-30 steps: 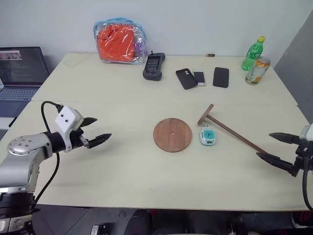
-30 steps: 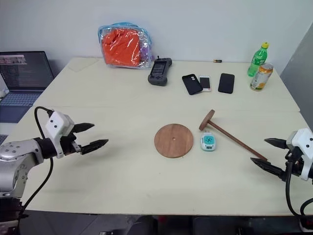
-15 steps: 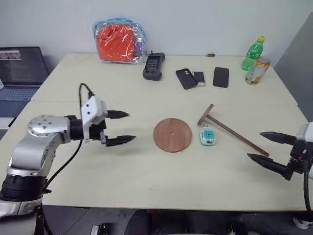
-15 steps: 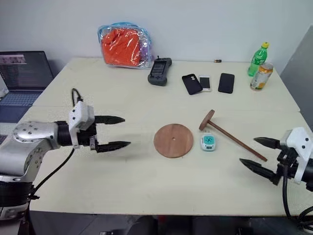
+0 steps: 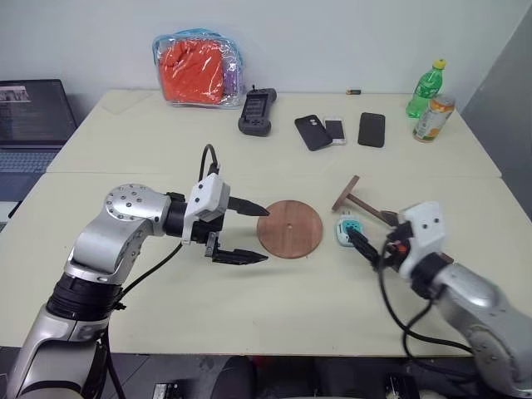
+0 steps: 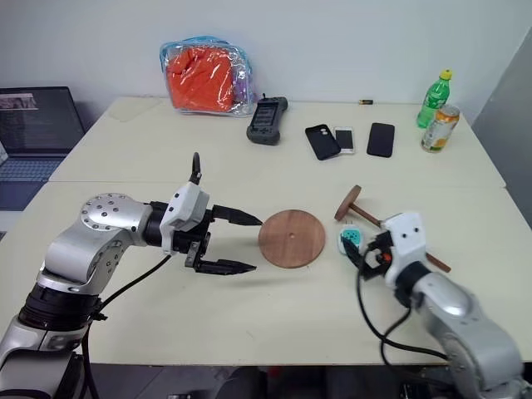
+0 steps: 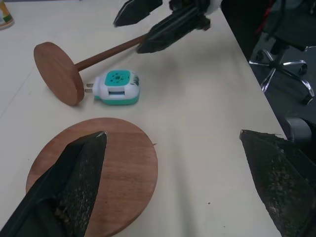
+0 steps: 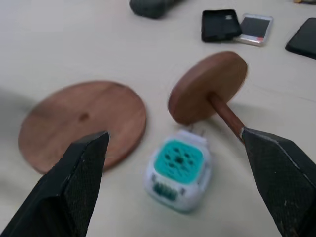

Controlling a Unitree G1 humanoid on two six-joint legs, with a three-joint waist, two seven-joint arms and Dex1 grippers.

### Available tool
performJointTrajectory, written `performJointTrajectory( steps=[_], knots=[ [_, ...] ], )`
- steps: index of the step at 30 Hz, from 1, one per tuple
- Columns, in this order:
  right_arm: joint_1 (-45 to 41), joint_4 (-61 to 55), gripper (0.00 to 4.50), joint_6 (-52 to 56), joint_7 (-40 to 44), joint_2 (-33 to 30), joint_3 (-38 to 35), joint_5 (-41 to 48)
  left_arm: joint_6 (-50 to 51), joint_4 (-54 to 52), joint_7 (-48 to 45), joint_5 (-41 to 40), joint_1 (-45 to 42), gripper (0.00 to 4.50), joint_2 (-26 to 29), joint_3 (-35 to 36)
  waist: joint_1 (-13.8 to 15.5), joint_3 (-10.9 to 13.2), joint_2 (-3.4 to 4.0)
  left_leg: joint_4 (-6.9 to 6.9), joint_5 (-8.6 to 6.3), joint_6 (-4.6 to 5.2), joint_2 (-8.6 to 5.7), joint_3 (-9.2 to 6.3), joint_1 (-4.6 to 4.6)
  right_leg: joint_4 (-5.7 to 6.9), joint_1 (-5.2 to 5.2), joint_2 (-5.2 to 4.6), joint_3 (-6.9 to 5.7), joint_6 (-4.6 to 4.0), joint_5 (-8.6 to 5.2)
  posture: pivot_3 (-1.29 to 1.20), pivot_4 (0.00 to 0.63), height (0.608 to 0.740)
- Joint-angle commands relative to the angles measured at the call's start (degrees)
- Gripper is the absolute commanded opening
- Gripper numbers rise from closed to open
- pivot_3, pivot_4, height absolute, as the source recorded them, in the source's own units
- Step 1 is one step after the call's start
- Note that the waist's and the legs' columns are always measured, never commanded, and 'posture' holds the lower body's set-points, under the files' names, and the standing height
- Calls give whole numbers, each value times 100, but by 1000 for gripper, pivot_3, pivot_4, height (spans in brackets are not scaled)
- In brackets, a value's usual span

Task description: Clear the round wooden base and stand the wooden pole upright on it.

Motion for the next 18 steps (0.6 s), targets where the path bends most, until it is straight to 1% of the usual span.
performJointTrajectory(
  steps=[1, 11, 18],
  knots=[
    [-243, 143, 4445, 3, -543, 326, 382, -518, -129, -54, -70, 18, -93, 4500, -6, 23, 1, 0, 0, 1, 0, 0, -1, 1, 0, 0, 0, -1, 0, 0, 0, 0, 150, 740],
    [-316, 551, 4445, 195, -1106, 857, 740, -1251, -235, 12, -121, 76, -93, 4500, -4, 18, -2, 0, 0, 0, -1, 1, -3, 0, 1, 2, 0, -2, -1, 0, 0, 0, 150, 740],
    [-436, 1062, 4445, 273, -1256, 1382, 602, -1397, -377, 164, -202, 146, -143, 4500, -62, -11, -2, 0, 0, 0, -1, 2, -4, 1, 1, 3, -1, -2, 0, 0, 0, 0, 150, 740]
  ],
)
